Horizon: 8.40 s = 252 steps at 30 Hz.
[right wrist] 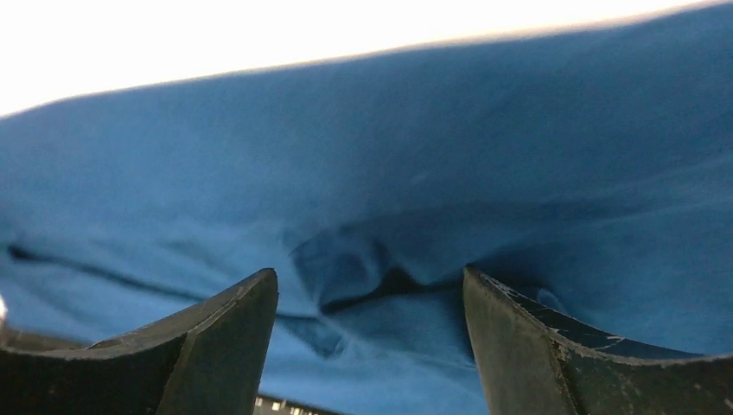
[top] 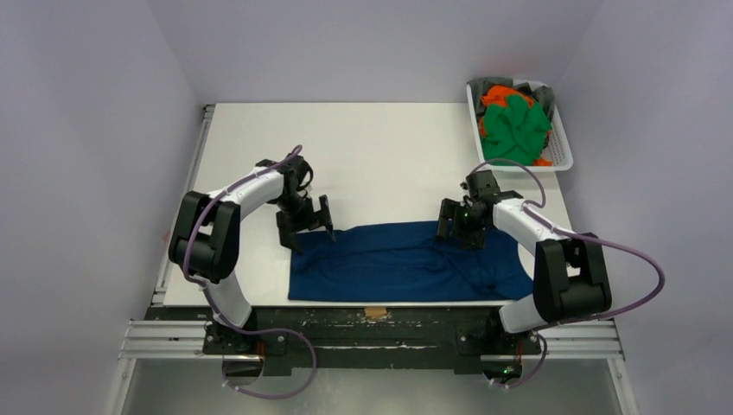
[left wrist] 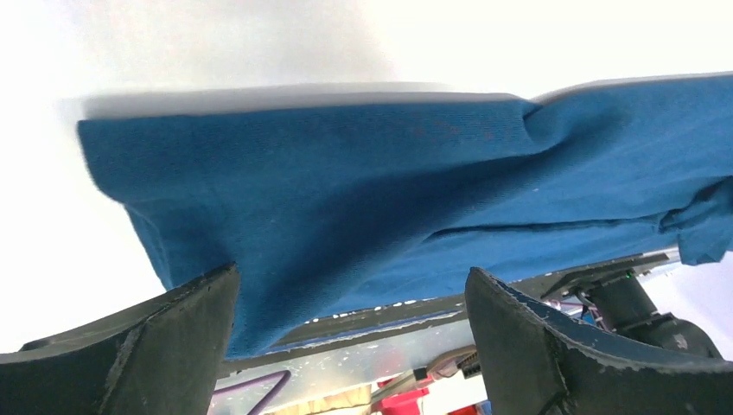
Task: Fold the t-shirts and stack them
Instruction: Fold the other side of the tshirt into a rectangle, then rotate the tshirt 90 degrees, then grab the bottom of the folded rectangular tshirt with both arms, then fold the folded rectangular tshirt in 1/3 of the way, then grab one side of the 2/3 rectangular tshirt with both arms
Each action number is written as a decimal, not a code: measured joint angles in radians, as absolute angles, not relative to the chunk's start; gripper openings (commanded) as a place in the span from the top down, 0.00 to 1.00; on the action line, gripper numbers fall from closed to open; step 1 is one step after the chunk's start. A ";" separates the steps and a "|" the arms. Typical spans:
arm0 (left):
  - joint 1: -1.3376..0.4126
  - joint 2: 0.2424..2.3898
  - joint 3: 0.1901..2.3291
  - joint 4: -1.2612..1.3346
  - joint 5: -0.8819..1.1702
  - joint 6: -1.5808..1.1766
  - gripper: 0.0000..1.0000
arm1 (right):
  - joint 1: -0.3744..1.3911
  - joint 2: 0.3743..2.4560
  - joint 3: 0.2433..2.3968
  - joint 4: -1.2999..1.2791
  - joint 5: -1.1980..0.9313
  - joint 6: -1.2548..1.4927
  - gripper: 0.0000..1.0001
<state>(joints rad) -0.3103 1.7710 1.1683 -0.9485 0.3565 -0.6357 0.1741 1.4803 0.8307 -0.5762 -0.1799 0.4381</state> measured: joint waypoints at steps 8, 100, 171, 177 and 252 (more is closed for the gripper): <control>-0.310 1.771 1.188 -0.998 0.281 -0.631 0.00 | 0.315 1.370 0.794 -0.756 -0.471 0.368 0.23; -0.483 1.335 0.748 -0.842 0.138 -0.765 0.29 | 0.785 1.586 1.024 -0.250 -0.119 0.384 0.31; -0.456 1.754 1.468 -0.946 0.115 -0.712 1.00 | 0.688 1.618 1.097 -0.400 -0.101 0.336 1.00; -0.411 1.866 1.565 -0.938 0.115 -0.686 1.00 | 0.596 1.698 1.141 -0.359 -0.127 0.299 1.00; -0.282 1.901 1.230 -0.735 0.304 -0.677 1.00 | 0.706 1.747 1.032 -0.323 -0.109 0.070 1.00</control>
